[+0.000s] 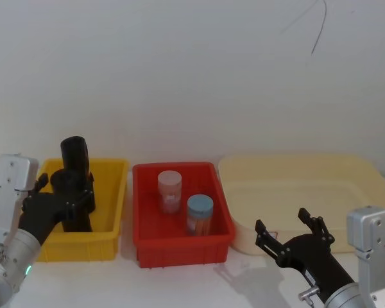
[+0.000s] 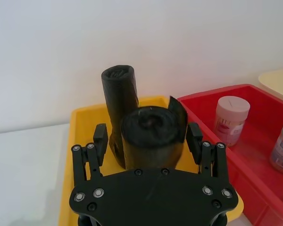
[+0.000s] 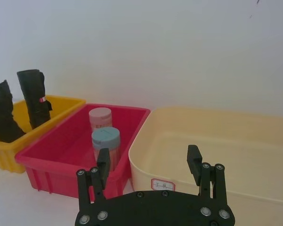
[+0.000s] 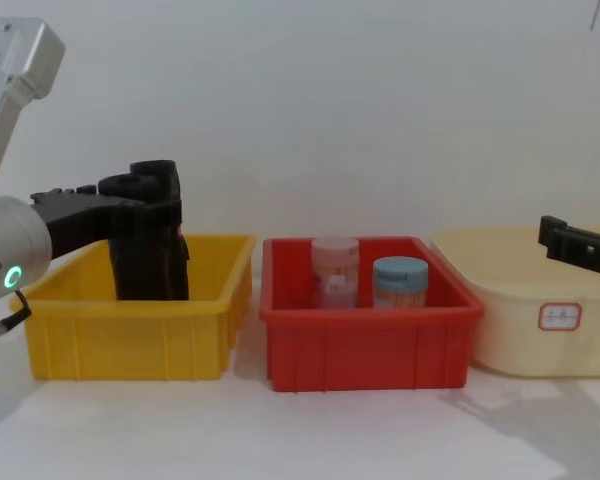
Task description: Pick up the garbage bag with the one hand and transfer it to the other hand.
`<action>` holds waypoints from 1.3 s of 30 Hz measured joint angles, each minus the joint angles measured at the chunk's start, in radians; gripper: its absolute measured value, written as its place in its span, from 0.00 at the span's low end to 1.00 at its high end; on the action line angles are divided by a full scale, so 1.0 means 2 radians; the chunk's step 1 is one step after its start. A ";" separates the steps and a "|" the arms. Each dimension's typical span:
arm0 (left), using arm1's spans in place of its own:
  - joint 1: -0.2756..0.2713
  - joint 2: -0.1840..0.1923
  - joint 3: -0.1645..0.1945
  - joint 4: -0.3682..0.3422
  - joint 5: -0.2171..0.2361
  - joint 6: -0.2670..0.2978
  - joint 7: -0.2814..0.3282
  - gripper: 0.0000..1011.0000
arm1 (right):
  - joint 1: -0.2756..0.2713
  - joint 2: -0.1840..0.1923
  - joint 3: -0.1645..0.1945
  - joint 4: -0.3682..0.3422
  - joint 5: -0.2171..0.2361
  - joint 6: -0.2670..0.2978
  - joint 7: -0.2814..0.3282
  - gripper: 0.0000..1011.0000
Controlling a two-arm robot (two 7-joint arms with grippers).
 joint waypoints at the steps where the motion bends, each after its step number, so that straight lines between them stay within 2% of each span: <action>1: 0.000 0.000 0.000 0.001 0.000 0.000 0.000 0.99 | 0.000 0.000 0.000 0.000 0.000 0.000 0.000 0.99; 17: -0.018 -0.010 0.007 0.040 0.008 0.001 -0.019 0.99 | 0.000 0.000 0.000 0.000 0.000 0.000 0.000 0.99; 21: -0.026 -0.013 0.010 0.052 0.009 -0.001 -0.026 0.94 | 0.000 0.000 0.000 0.000 0.000 0.000 0.000 0.99; 28: -0.040 -0.018 0.014 0.071 0.009 -0.005 -0.043 0.76 | 0.000 0.000 0.000 0.000 0.000 0.000 0.000 0.99; 29: -0.043 -0.019 0.014 0.074 0.009 -0.007 -0.047 0.70 | 0.000 0.000 0.000 0.000 0.000 0.000 0.000 0.99; 32: -0.046 -0.020 0.014 0.078 0.009 -0.009 -0.050 0.65 | 0.000 0.000 0.000 0.000 0.000 0.000 0.000 0.99; 34: -0.048 -0.022 0.014 0.080 0.009 -0.011 -0.053 0.57 | 0.000 0.000 0.000 0.000 0.000 0.000 0.000 0.99; 39: -0.051 -0.023 0.013 0.077 0.010 -0.015 -0.059 0.52 | 0.000 0.000 0.000 0.000 0.000 0.000 0.000 0.99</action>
